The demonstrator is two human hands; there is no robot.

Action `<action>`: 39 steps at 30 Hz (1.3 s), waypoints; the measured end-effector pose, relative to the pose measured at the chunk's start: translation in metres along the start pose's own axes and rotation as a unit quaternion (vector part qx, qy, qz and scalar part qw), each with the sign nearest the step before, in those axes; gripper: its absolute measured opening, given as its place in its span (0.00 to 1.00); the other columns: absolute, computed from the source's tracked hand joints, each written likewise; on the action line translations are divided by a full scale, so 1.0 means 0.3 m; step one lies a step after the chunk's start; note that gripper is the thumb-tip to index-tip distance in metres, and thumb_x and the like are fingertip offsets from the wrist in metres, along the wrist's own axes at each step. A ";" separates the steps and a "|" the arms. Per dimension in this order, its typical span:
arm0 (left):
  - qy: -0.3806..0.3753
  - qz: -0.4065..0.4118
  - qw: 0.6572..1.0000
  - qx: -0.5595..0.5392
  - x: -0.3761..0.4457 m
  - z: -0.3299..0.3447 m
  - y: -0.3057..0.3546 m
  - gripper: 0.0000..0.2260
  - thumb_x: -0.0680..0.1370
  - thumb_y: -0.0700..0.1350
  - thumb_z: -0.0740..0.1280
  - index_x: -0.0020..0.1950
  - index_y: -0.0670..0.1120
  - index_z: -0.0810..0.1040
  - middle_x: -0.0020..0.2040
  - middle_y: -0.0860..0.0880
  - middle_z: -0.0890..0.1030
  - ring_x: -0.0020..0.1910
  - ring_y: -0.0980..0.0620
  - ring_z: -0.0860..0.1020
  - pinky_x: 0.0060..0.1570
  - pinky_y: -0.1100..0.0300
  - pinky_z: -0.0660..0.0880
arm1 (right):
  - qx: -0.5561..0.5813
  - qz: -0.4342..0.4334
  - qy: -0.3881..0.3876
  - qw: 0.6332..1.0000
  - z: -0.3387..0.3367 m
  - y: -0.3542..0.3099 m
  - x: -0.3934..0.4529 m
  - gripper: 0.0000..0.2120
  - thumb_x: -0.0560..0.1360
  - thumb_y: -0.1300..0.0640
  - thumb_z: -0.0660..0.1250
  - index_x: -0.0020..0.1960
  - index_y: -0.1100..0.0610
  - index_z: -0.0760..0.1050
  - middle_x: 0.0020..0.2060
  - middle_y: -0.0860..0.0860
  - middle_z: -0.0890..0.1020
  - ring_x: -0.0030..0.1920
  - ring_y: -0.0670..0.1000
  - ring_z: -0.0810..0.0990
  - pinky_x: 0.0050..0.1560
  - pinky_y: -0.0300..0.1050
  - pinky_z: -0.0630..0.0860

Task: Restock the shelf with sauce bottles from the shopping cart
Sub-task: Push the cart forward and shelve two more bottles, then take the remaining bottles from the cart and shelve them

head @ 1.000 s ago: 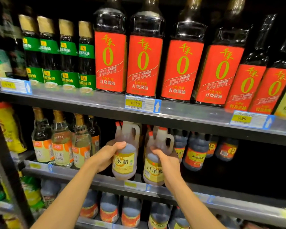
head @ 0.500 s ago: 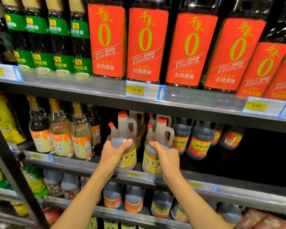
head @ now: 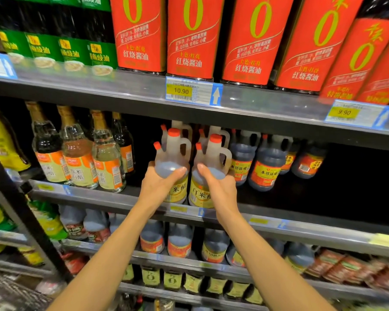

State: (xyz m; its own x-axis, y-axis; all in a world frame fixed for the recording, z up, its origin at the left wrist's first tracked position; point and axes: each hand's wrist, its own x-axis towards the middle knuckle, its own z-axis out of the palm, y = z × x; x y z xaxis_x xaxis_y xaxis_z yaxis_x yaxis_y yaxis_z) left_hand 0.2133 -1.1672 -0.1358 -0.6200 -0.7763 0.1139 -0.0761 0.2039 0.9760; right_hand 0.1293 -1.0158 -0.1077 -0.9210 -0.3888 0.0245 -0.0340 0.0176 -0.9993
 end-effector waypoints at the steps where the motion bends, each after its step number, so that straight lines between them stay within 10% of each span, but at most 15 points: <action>1: 0.005 -0.005 1.000 0.003 -0.003 0.001 0.002 0.30 0.64 0.67 0.78 0.58 0.50 0.80 0.52 0.53 0.83 0.52 0.54 0.82 0.51 0.57 0.78 | -0.005 0.002 0.001 1.000 0.000 0.001 -0.002 0.13 0.70 0.41 0.78 0.42 0.48 0.79 0.43 0.40 0.83 0.51 0.46 0.83 0.51 0.41 0.77; 10: 0.007 -0.026 0.999 0.045 -0.074 -0.017 0.037 0.41 0.69 0.65 0.77 0.74 0.46 0.67 0.67 0.48 0.76 0.67 0.46 0.75 0.59 0.53 0.73 | -0.021 0.047 0.011 0.999 -0.009 -0.005 -0.031 0.55 0.65 0.33 0.78 0.77 0.59 0.55 0.73 0.54 0.68 0.71 0.57 0.70 0.71 0.56 0.70; 18: -0.061 0.034 0.992 0.107 -0.277 -0.149 -0.012 0.43 0.76 0.63 0.71 0.83 0.51 0.53 0.82 0.51 0.59 0.80 0.48 0.61 0.76 0.46 0.64 | -0.132 -0.012 -0.011 0.991 -0.079 0.024 -0.181 0.29 0.73 0.38 0.73 0.67 0.54 0.74 0.56 0.44 0.80 0.62 0.50 0.79 0.63 0.51 0.75; 22: -0.120 0.031 0.967 0.223 -0.353 -0.245 -0.036 0.39 0.80 0.63 0.66 0.83 0.47 0.55 0.82 0.47 0.60 0.79 0.44 0.62 0.75 0.47 0.64 | -0.236 -0.038 -0.068 0.969 -0.081 -0.021 -0.281 0.26 0.81 0.43 0.67 0.68 0.63 0.73 0.55 0.56 0.79 0.57 0.56 0.76 0.59 0.51 0.71; 30: -0.189 0.119 0.784 0.580 -0.420 -0.378 0.032 0.37 0.81 0.70 0.43 0.83 0.47 0.55 0.83 0.45 0.58 0.82 0.43 0.55 0.79 0.40 0.53 | -0.514 -0.098 -0.183 0.833 -0.067 -0.043 -0.429 0.40 0.79 0.30 0.57 0.76 0.61 0.62 0.73 0.61 0.70 0.70 0.63 0.71 0.65 0.61 0.74; 39: -0.141 0.129 0.700 0.688 -0.575 -0.537 0.058 0.37 0.82 0.69 0.41 0.84 0.49 0.50 0.84 0.47 0.55 0.83 0.44 0.51 0.79 0.38 0.49 | -0.668 -0.267 -0.220 0.658 0.048 -0.115 -0.543 0.35 0.81 0.32 0.53 0.72 0.61 0.69 0.65 0.61 0.76 0.64 0.63 0.74 0.60 0.57 0.73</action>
State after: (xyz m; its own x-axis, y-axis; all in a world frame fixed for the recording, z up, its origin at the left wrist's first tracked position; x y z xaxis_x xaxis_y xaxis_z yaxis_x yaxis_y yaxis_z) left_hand 0.4447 -1.1260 -0.1085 -0.8668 -0.4981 0.0229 -0.4924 0.8480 -0.1960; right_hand 0.2861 -0.9664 -0.0776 -0.4472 -0.8925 0.0580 -0.8896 0.4506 0.0749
